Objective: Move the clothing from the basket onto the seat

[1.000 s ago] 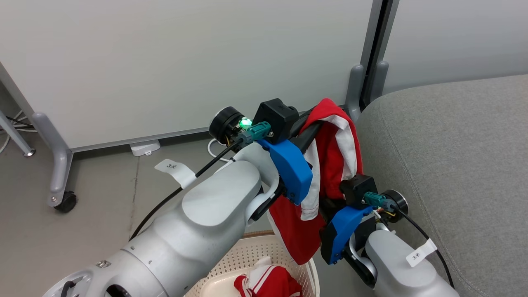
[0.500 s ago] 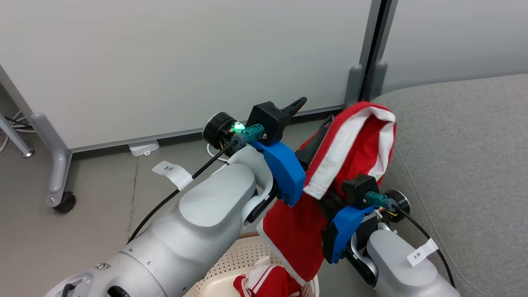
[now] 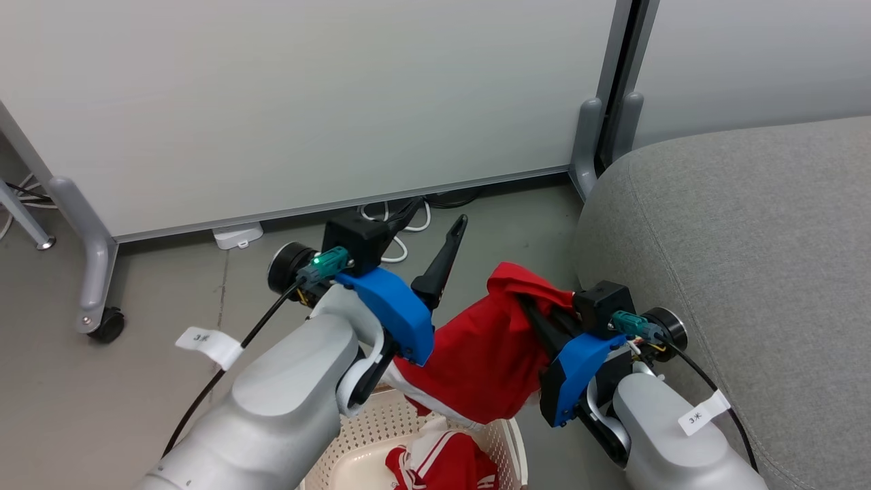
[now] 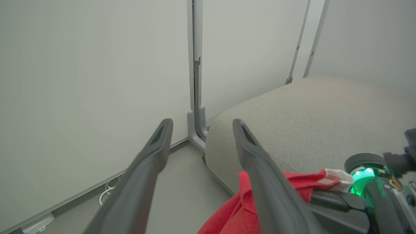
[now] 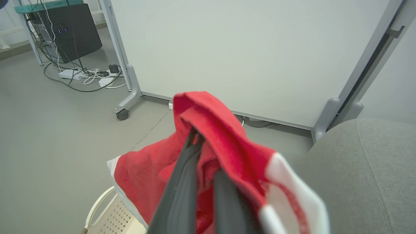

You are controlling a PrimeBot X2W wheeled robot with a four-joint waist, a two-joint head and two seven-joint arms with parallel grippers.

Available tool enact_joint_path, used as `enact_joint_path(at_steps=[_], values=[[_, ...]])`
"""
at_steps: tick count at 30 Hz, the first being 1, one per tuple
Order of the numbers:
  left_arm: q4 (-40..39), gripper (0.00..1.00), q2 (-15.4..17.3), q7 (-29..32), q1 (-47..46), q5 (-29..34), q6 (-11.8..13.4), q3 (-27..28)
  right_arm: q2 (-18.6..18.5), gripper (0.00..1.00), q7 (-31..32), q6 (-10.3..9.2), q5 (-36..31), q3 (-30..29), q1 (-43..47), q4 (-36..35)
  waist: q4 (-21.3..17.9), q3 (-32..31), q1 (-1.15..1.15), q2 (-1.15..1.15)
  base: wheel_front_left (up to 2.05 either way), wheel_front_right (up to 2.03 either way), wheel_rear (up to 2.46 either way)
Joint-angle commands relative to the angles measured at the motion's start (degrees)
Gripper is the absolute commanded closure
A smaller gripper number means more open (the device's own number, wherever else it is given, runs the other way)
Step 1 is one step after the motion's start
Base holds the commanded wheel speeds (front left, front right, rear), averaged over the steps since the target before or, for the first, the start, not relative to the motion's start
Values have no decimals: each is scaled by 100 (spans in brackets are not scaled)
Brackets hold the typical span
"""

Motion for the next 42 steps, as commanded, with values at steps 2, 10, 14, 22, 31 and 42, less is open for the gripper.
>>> enact_joint_path(at_steps=[2, 10, 14, 22, 31, 42], values=[[-348, 0, 249, -31, 371, 271, 172, 356, -19, 100, -35, 3, -118, -125, 10, -37, 2, 43, 0, 0, 0, 0, 0], [-1398, 0, 695, -33, 1471, 1179, 550, 1342, -19, 100, -47, 3, -567, -513, 199, -191, 19, 80, 0, 0, 0, 0, 0], [-1997, 0, 799, -34, 2127, 1686, 511, 1940, -18, 100, -51, 3, -881, -821, 398, -408, 14, 73, 0, 0, 0, 0, 0], [-2746, 0, 833, -34, 3404, 2469, 444, 3022, -19, 100, 10, 3, -1470, -1202, 1039, -1223, -148, 4, 0, 0, 0, 0, 0], [-3108, 0, 607, -31, 4404, 2970, 189, 3984, -18, 100, 405, 3, -1579, -1276, 1590, -2110, -541, 66, 0, 0, 0, 0, 0], [-3058, 0, 274, -31, 4310, 3473, -229, 4347, -18, 100, 636, 2, -1522, -1309, 1730, -2630, -1430, 232, 0, 0, 0, 0, 0]])
